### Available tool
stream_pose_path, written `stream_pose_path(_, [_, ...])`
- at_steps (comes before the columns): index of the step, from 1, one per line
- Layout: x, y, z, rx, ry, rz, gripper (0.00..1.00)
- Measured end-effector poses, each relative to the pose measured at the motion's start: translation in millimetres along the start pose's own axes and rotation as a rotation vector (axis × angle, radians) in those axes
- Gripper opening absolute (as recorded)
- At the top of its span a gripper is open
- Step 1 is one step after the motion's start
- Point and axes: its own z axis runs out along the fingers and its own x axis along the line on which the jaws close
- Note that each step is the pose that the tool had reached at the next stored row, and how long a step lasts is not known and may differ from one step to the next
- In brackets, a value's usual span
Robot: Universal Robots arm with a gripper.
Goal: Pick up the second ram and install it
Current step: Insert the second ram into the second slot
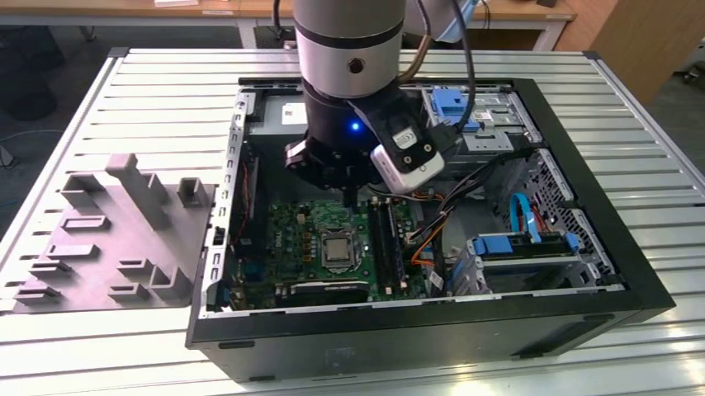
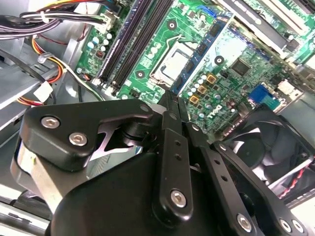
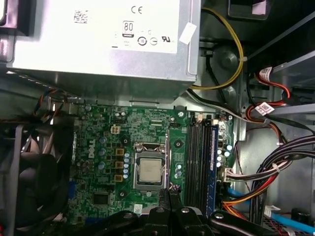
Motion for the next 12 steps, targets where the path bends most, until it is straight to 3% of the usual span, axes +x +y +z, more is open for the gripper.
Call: stream_pose_path(12, [-21.9,0.3,4.2,-0.0028,-0.0001,0.001,0.12])
